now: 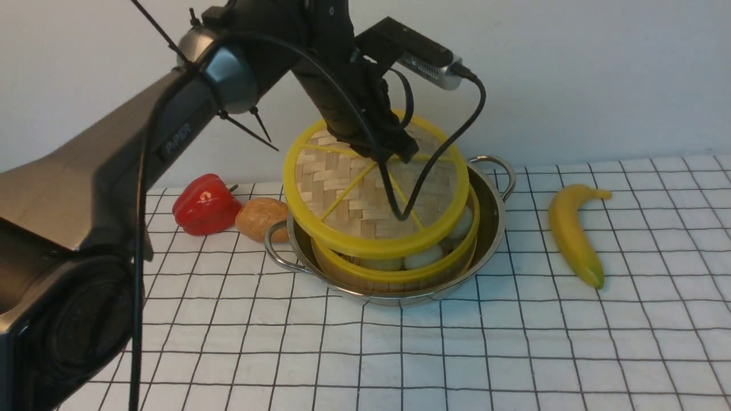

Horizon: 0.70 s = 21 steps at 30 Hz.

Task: Place the steamer in the pot on the white tablecloth, and put the lid on the steamer.
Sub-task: 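Place the yellow bamboo steamer lid onto the steamer in the pot with the left gripper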

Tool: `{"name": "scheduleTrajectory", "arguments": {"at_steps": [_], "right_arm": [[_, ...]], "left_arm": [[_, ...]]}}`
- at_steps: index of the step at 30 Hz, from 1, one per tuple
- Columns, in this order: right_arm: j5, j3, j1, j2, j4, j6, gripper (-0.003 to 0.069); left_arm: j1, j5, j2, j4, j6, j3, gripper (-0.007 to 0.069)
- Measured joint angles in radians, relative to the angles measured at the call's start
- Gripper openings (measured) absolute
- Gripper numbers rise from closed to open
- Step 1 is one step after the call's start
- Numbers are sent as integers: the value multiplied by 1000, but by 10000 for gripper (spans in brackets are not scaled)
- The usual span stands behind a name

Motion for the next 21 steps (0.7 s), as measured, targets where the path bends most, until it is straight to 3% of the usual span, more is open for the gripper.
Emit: {"name": "scheduleTrajectory", "arguments": {"at_steps": [21], "right_arm": [[0, 0, 0, 0, 0, 3, 43]], "left_arm": [[0, -54, 69, -68, 2, -4, 116]]}}
